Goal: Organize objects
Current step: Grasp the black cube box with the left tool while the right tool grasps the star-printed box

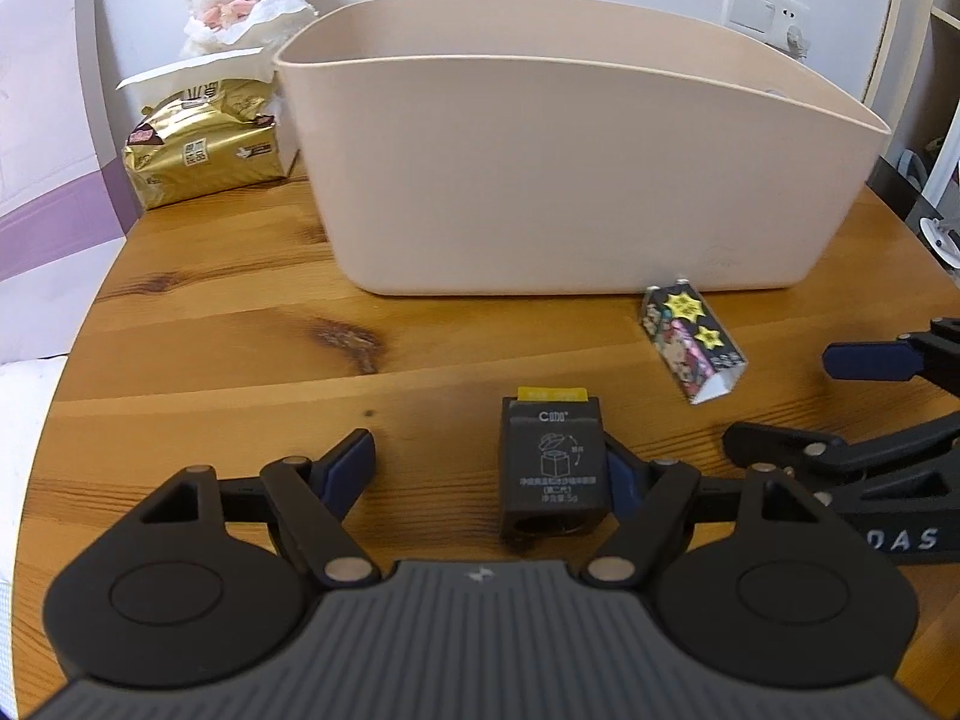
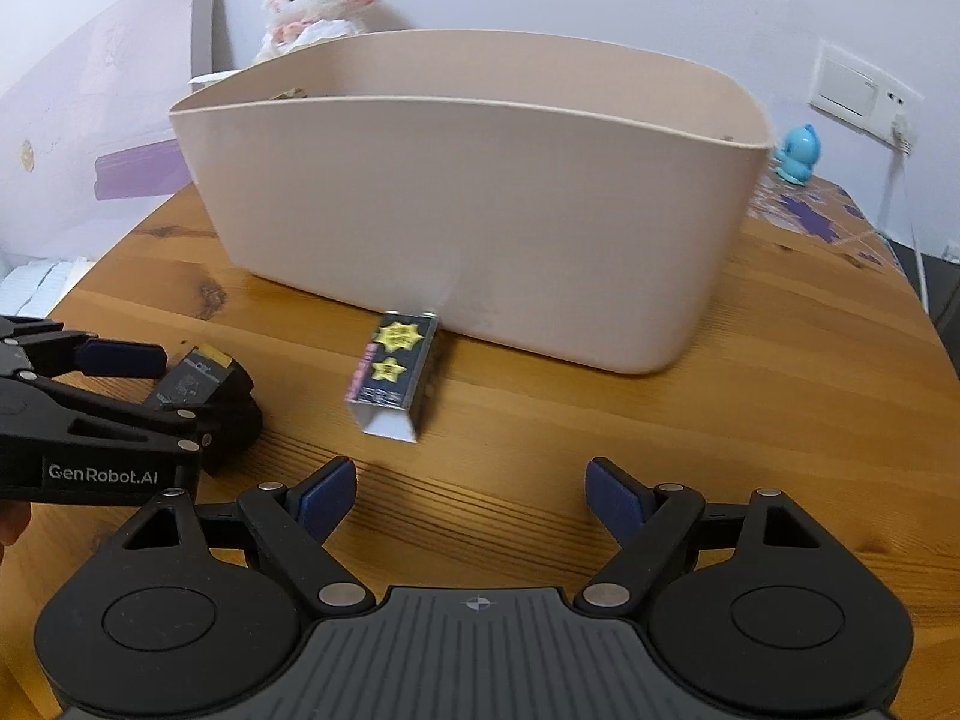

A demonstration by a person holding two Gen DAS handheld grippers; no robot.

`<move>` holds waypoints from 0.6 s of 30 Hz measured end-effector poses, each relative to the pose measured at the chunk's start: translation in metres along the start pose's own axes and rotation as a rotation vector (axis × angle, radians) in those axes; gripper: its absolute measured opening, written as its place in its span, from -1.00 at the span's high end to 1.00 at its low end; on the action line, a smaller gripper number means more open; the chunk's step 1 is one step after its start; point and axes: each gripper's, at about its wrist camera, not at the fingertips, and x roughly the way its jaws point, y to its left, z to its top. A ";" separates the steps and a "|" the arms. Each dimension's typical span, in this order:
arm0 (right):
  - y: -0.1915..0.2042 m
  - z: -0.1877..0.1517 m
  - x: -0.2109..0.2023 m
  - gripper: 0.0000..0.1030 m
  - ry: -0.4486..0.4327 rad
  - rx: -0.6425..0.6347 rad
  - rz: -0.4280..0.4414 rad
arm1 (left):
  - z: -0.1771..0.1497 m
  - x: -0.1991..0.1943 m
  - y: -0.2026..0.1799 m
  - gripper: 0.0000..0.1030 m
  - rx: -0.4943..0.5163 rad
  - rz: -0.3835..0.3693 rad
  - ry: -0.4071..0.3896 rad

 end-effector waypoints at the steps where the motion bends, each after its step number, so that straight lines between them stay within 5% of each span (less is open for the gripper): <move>1: 0.003 0.001 0.003 -0.65 0.000 -0.004 0.001 | 0.001 0.000 0.003 -0.54 -0.001 -0.001 -0.001; 11: 0.022 0.014 0.018 -0.52 -0.049 -0.018 -0.011 | 0.001 -0.002 0.020 -0.31 -0.014 0.002 -0.021; 14: 0.023 0.013 0.021 -0.20 -0.067 -0.028 -0.018 | 0.000 -0.004 0.020 0.12 -0.009 -0.012 -0.034; 16: 0.024 0.014 0.019 0.24 -0.070 -0.031 -0.011 | 0.001 -0.005 0.021 0.34 -0.025 -0.013 -0.036; 18: 0.026 0.015 0.018 0.56 -0.070 -0.039 -0.010 | 0.002 -0.005 0.022 0.34 -0.038 -0.020 -0.035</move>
